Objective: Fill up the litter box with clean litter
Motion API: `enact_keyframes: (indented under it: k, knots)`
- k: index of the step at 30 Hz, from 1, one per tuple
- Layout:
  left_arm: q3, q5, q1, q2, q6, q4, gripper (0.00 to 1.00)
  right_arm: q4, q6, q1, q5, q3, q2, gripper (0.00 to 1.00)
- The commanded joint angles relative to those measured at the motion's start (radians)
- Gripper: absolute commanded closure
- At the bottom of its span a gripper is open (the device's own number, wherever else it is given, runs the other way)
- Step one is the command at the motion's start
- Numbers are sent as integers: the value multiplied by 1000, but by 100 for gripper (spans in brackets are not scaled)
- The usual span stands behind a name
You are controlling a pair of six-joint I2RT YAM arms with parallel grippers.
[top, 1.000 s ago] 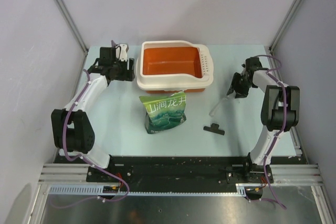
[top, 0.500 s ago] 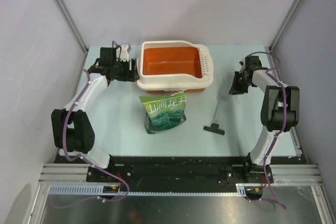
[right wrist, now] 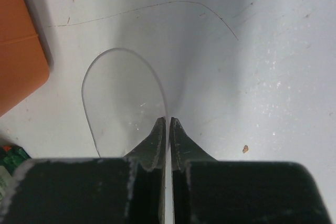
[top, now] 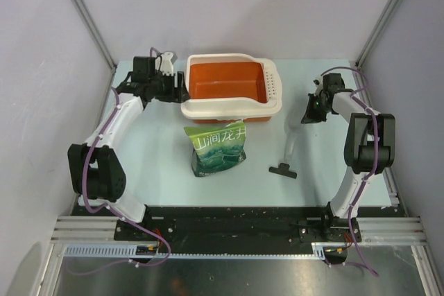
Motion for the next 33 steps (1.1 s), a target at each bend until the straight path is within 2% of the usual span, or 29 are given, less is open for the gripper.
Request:
enact_keyframes:
  k: [1, 7, 11, 14, 15, 18, 23, 26, 30, 33]
  knots:
    - [82, 106, -36, -5, -2, 3, 28, 6, -36, -34, -49, 58, -71, 100]
    - [180, 329, -85, -21, 9, 5, 28, -45, -134, -25, -156, 196, -203, 100]
    - [251, 422, -146, -3, 7, 6, 29, -89, -249, 22, -199, 267, -267, 100]
    - [320, 446, -225, 13, 35, 14, 29, -124, -324, 107, -224, 319, -306, 100]
    - [340, 446, -243, 30, 71, 17, 29, -141, -396, 166, -229, 334, -309, 100]
    - [415, 480, -306, 74, 86, 23, 28, -178, -493, 254, -195, 373, -330, 100]
    - [480, 540, -363, 116, 90, 31, 28, -181, -541, 394, -120, 379, -344, 100]
    - [480, 526, -383, 120, 86, 29, 28, -180, -568, 438, -100, 383, -347, 100]
    - [478, 360, -403, 126, 75, 31, 30, -174, -585, 480, -89, 402, -349, 100]
    - [475, 325, -406, 134, 69, 31, 33, -175, -602, 507, -81, 403, -355, 100]
